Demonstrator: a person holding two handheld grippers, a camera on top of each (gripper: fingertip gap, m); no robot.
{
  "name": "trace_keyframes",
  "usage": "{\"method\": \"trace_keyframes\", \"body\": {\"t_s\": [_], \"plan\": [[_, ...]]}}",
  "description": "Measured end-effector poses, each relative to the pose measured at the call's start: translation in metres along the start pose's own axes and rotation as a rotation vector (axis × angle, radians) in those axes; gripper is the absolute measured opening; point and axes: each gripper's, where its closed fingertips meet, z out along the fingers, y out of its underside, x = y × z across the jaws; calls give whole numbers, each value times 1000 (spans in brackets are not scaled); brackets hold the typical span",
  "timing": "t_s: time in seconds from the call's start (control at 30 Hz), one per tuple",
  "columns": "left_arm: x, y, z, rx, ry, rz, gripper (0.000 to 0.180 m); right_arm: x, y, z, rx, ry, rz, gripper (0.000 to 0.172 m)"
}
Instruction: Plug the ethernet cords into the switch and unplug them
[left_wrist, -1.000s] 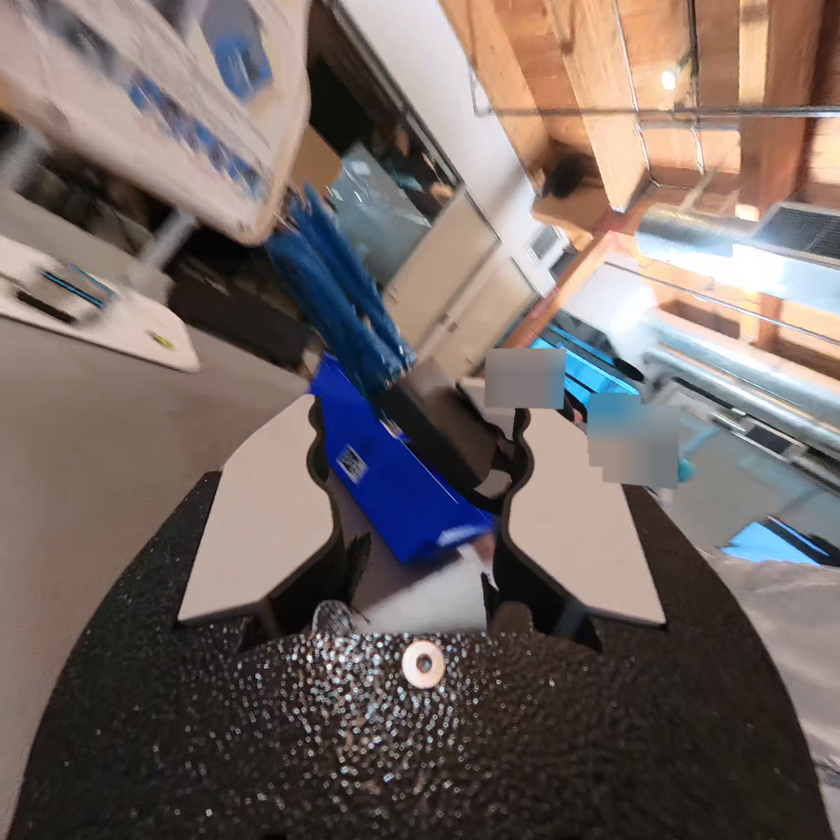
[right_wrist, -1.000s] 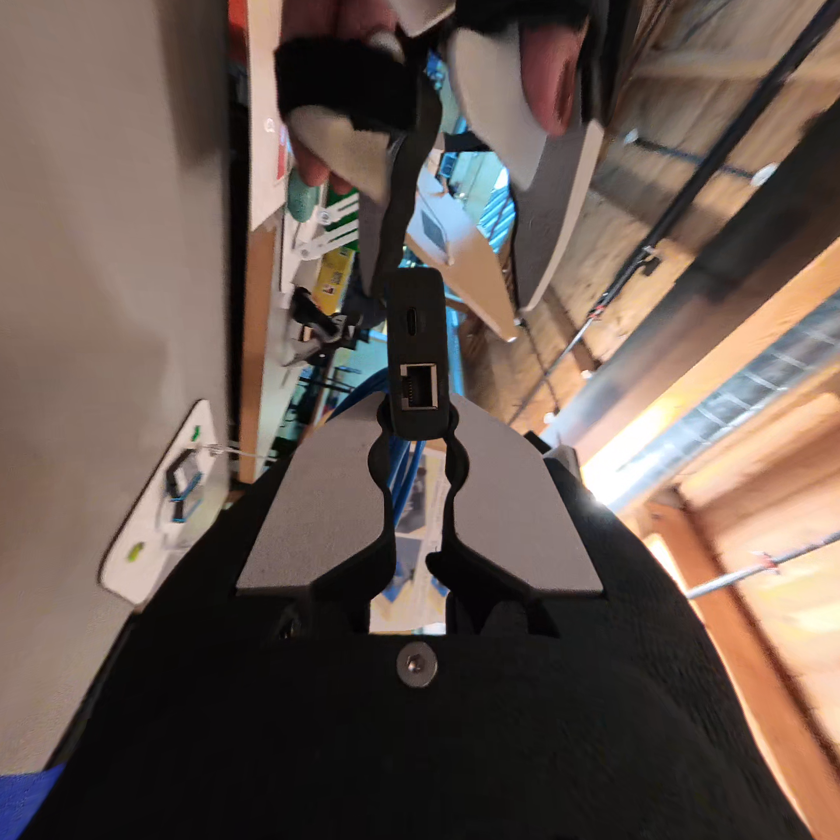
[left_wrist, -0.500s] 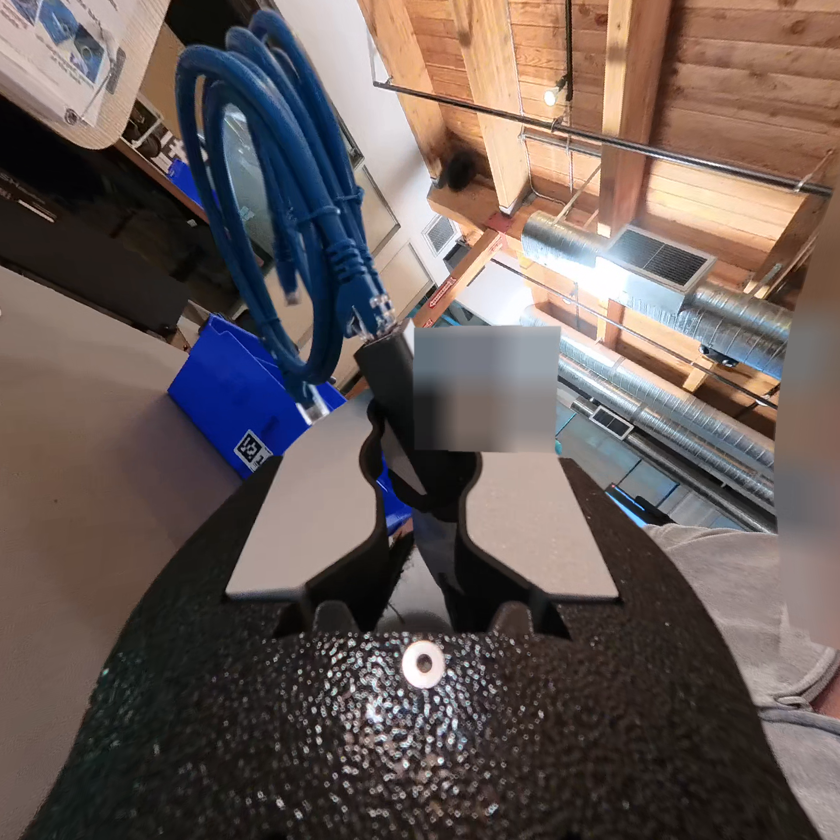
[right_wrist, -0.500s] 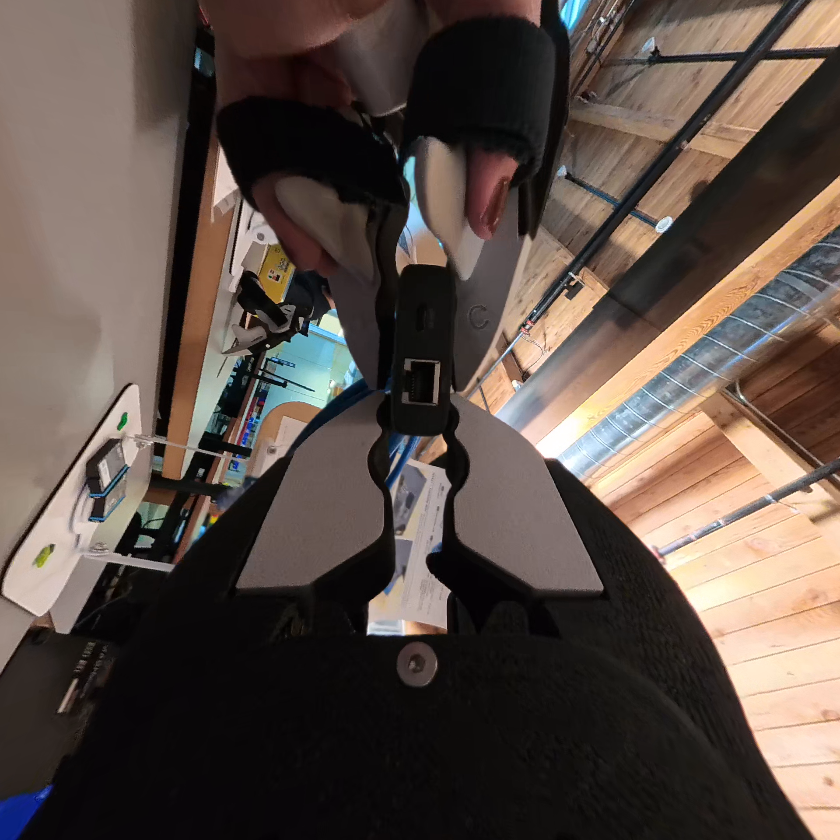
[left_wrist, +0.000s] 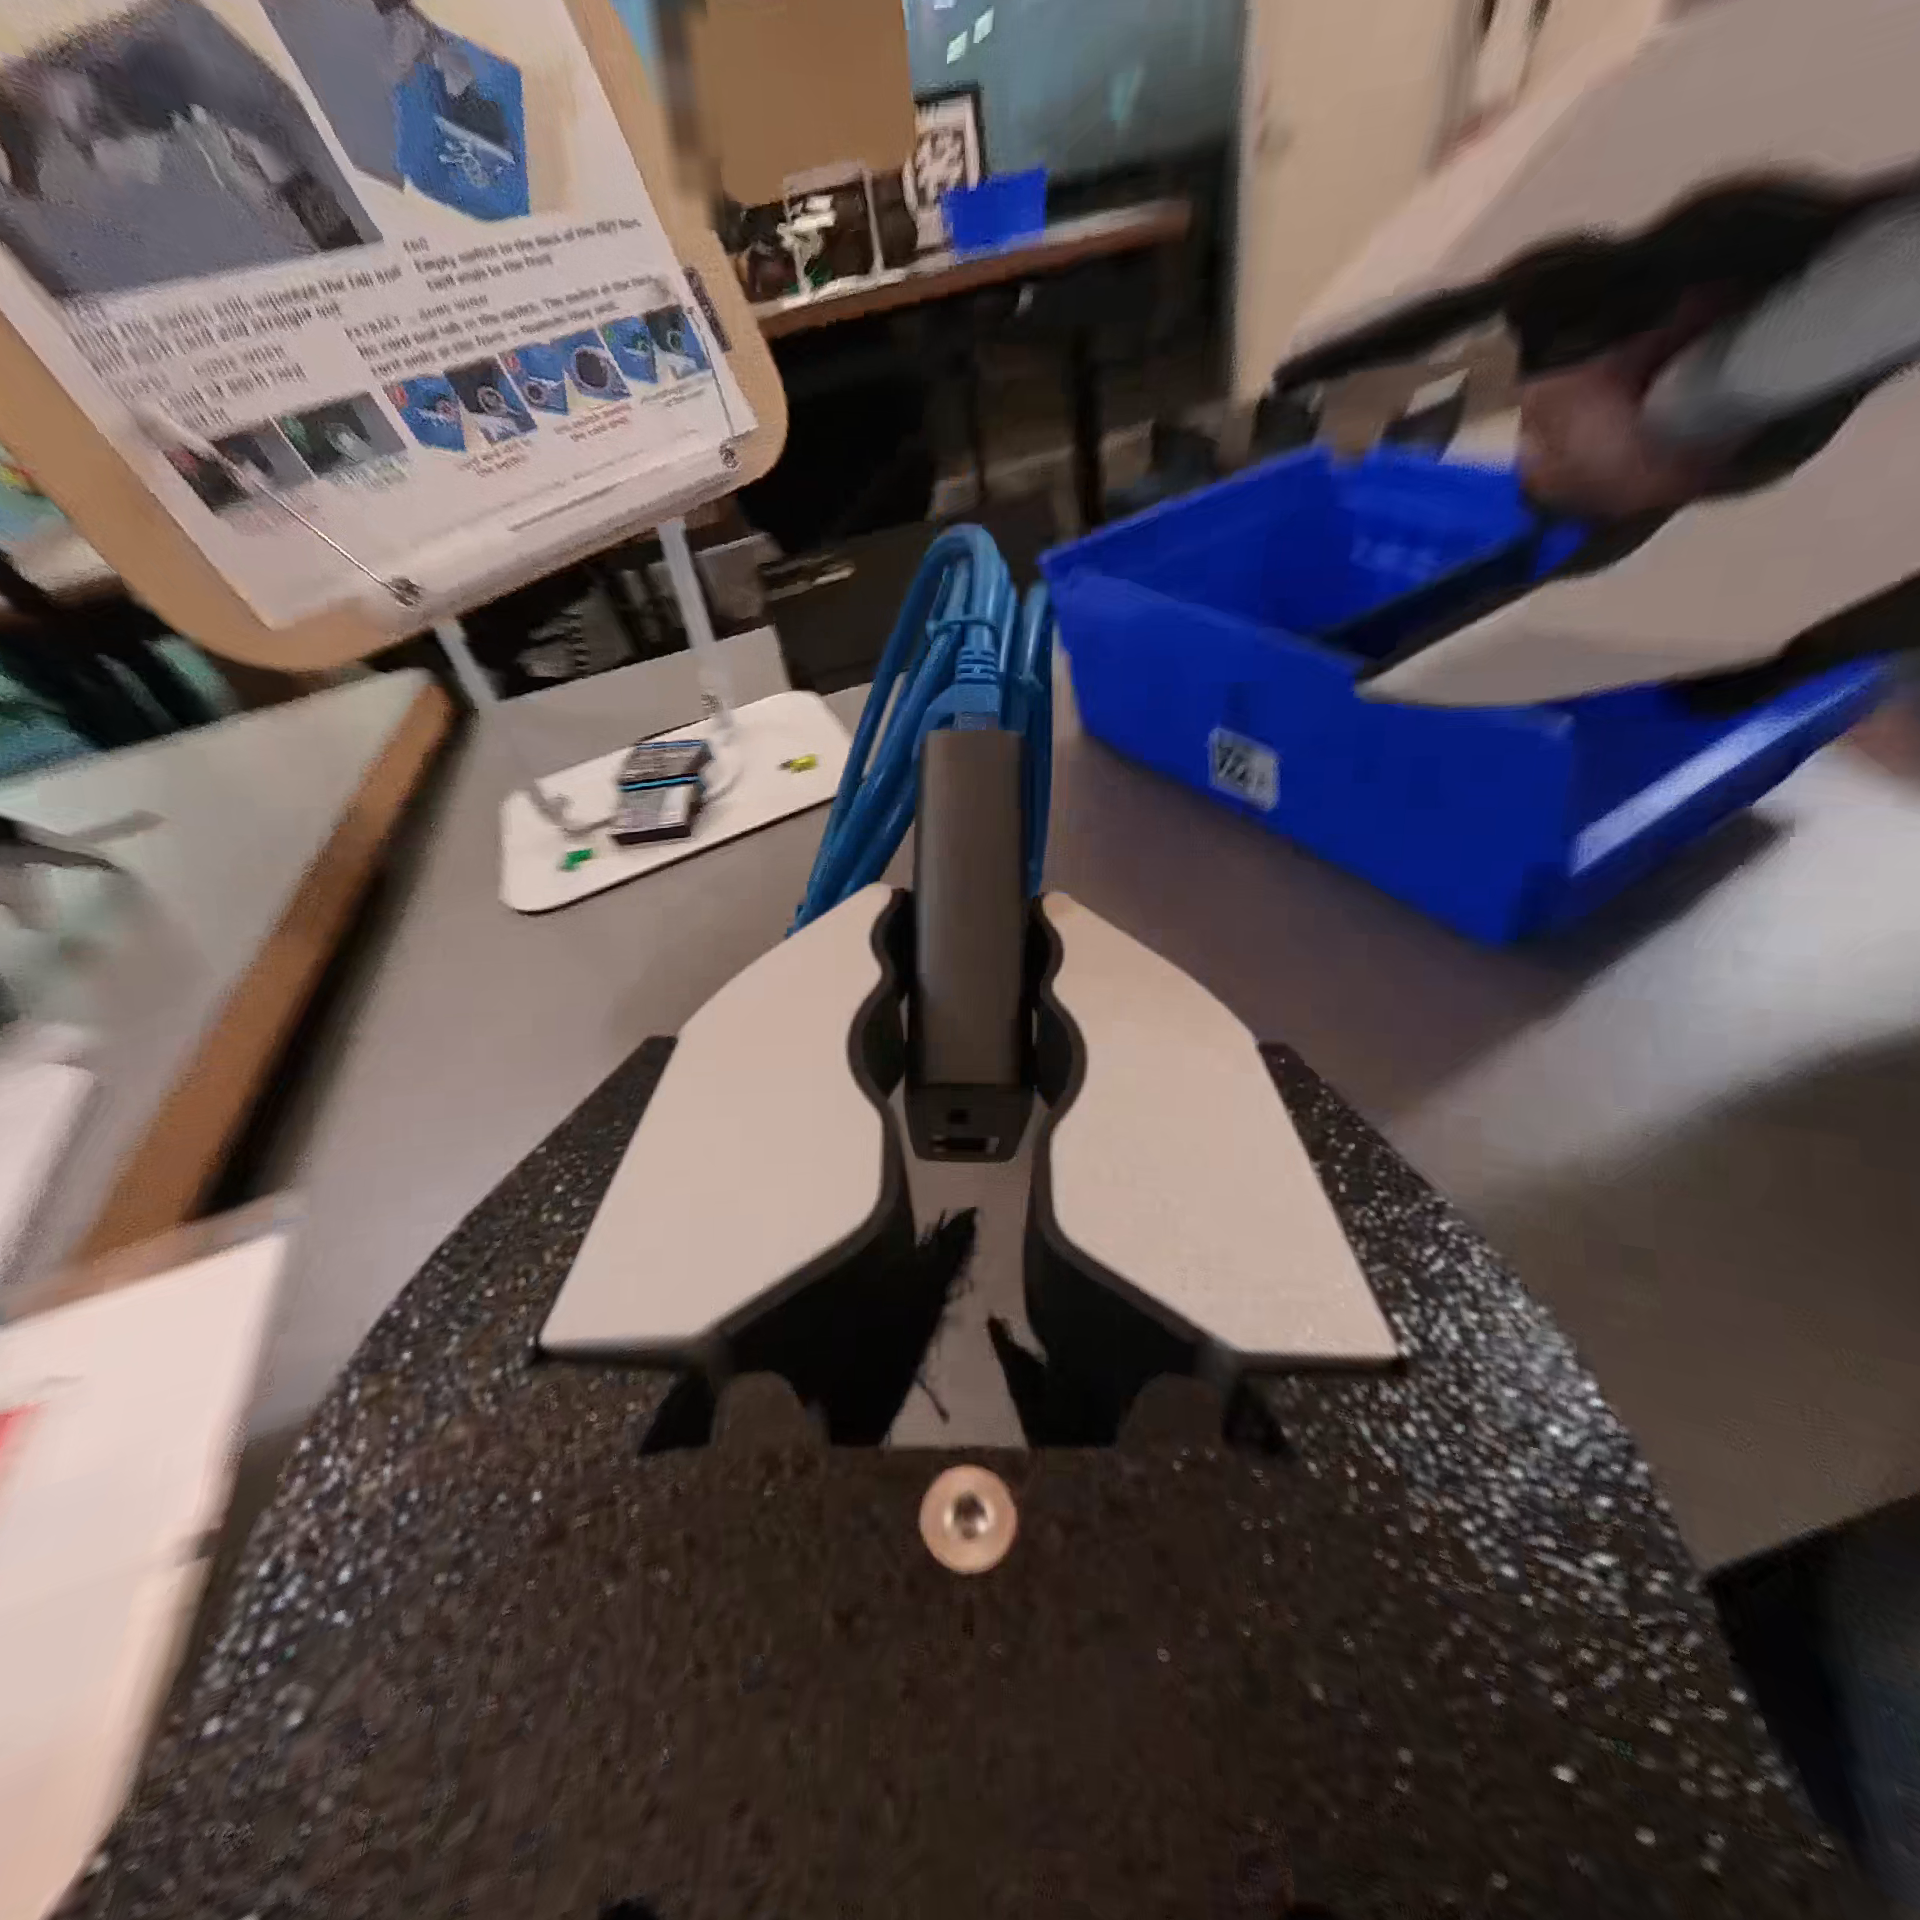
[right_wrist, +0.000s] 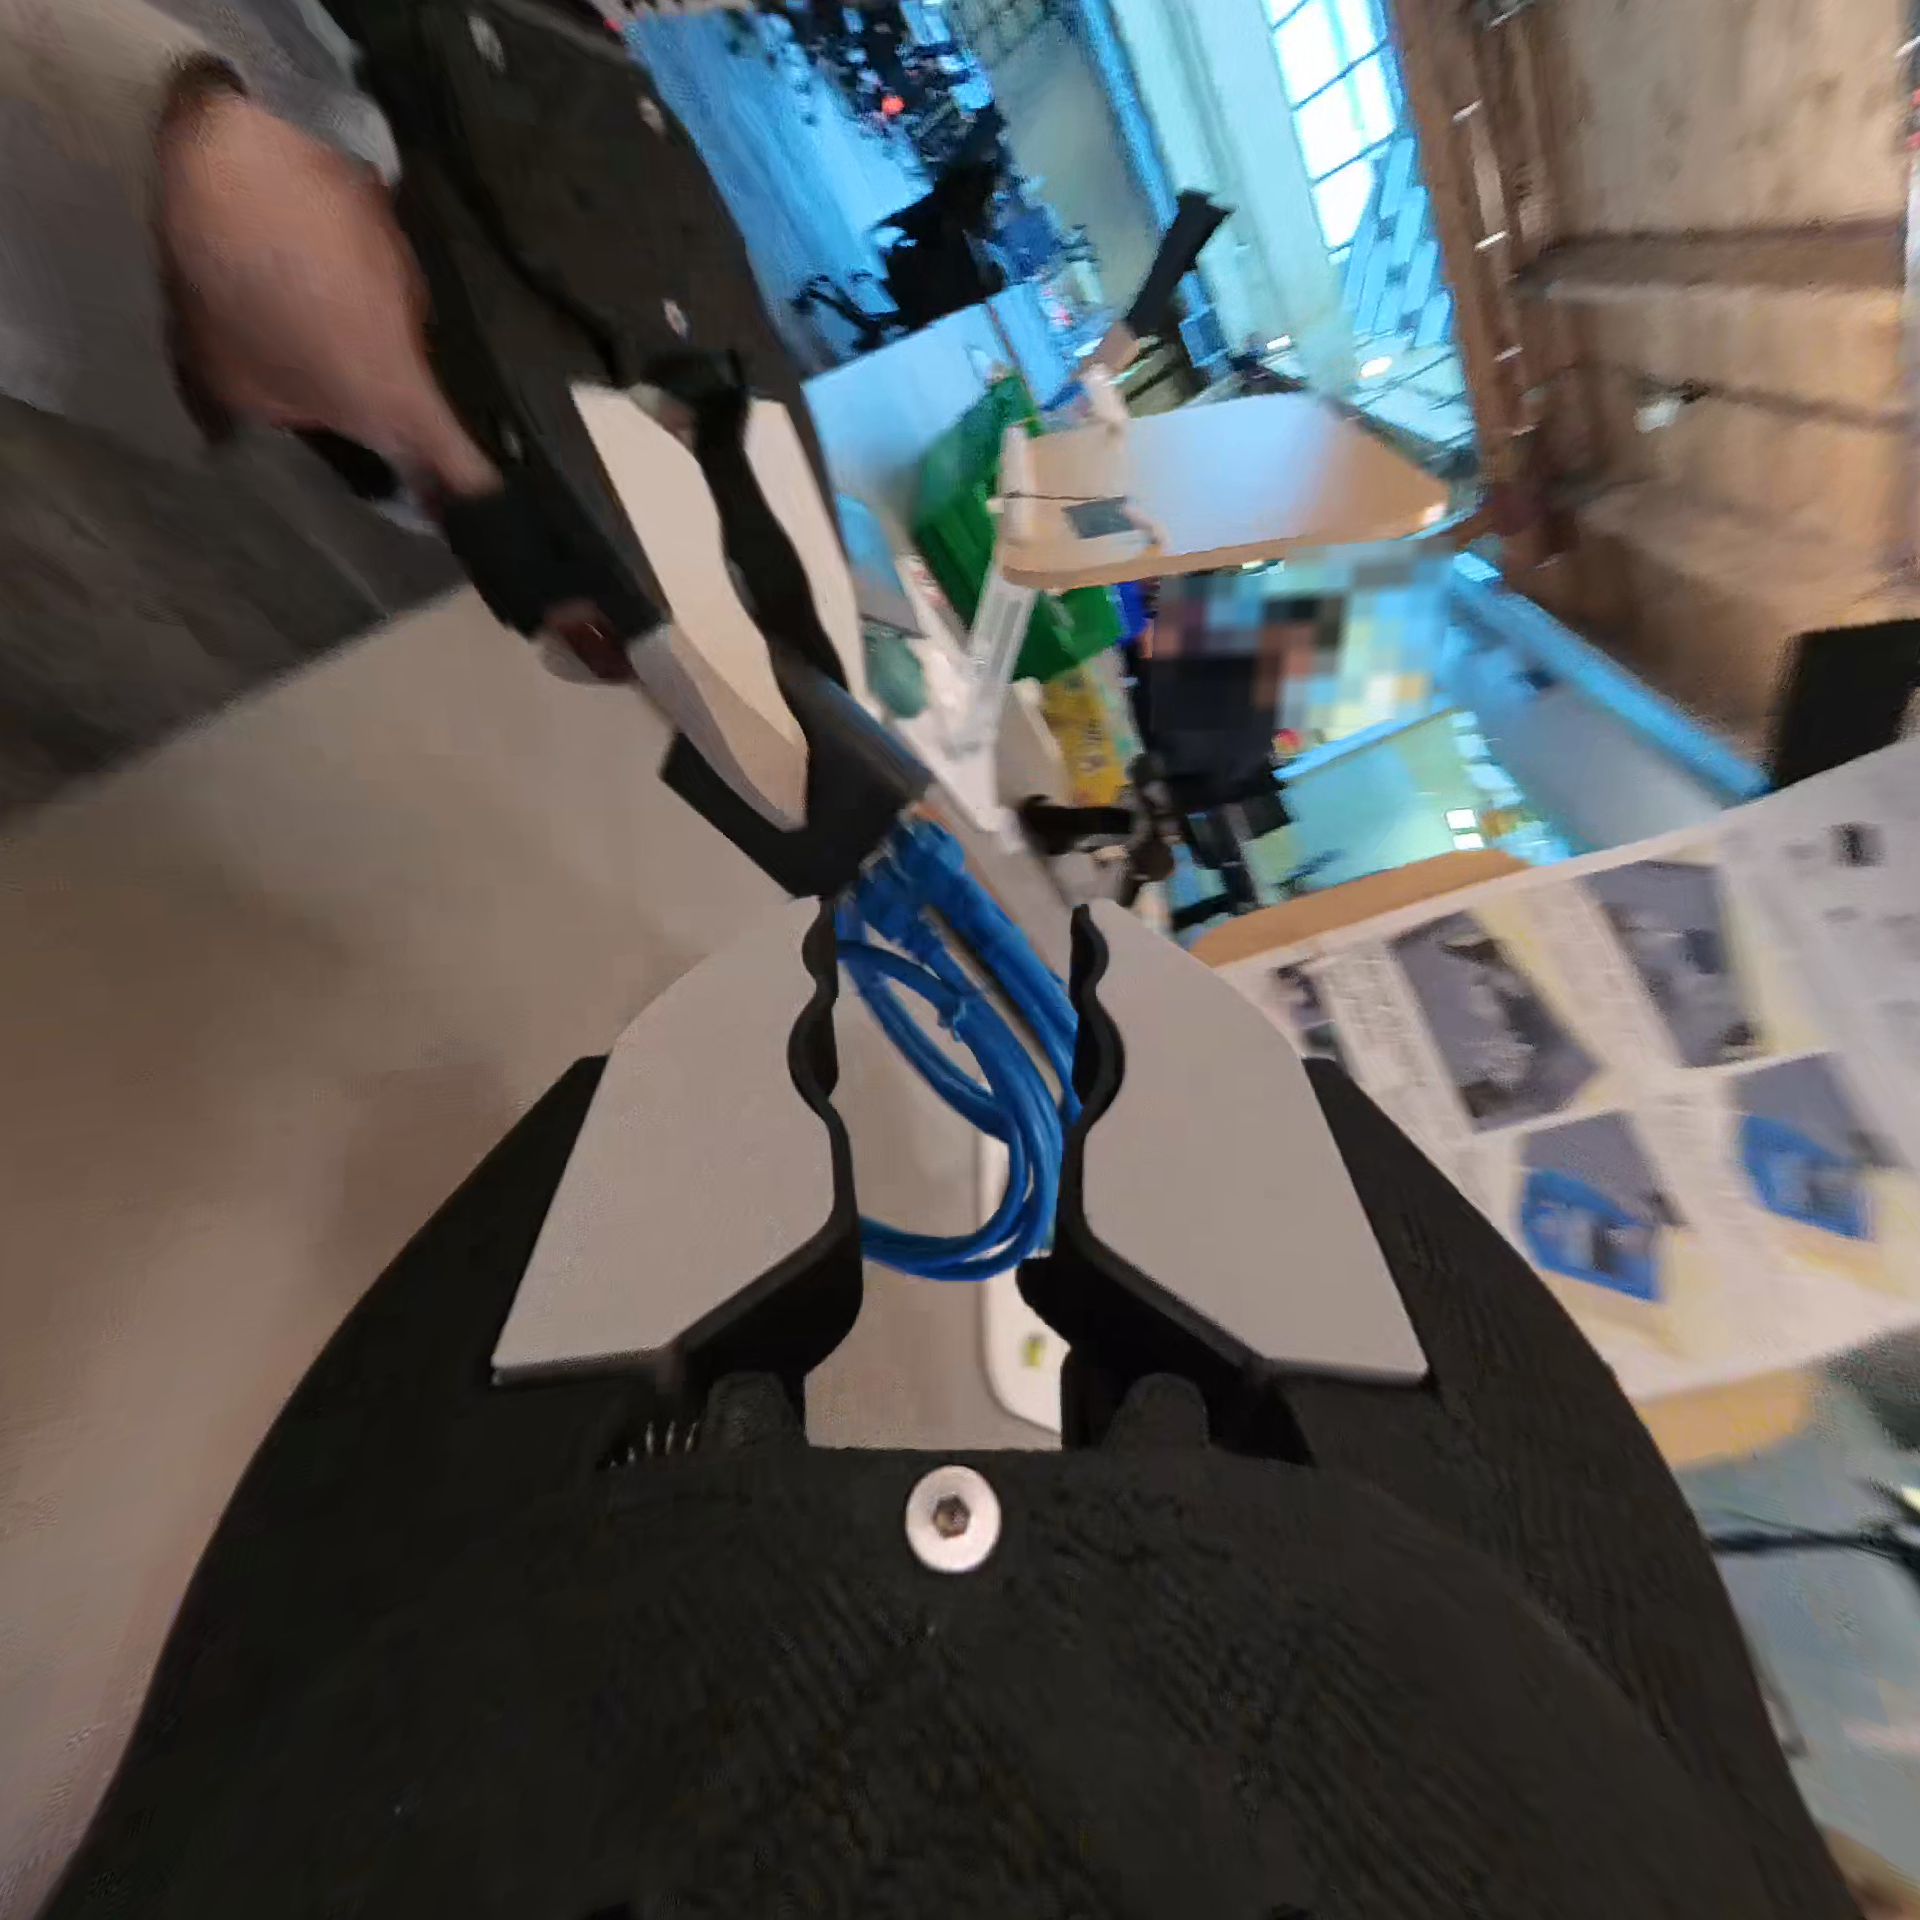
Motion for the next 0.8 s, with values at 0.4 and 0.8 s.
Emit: {"method": "trace_keyframes", "body": {"t_s": [0.4, 0.8], "plan": [[60, 14, -19, 26, 262, 586, 20, -54, 19, 11, -52, -391, 210, 28], [75, 38, -28, -129, 464, 471, 20, -91, 18, 3, -53, -520, 255, 24]]}}
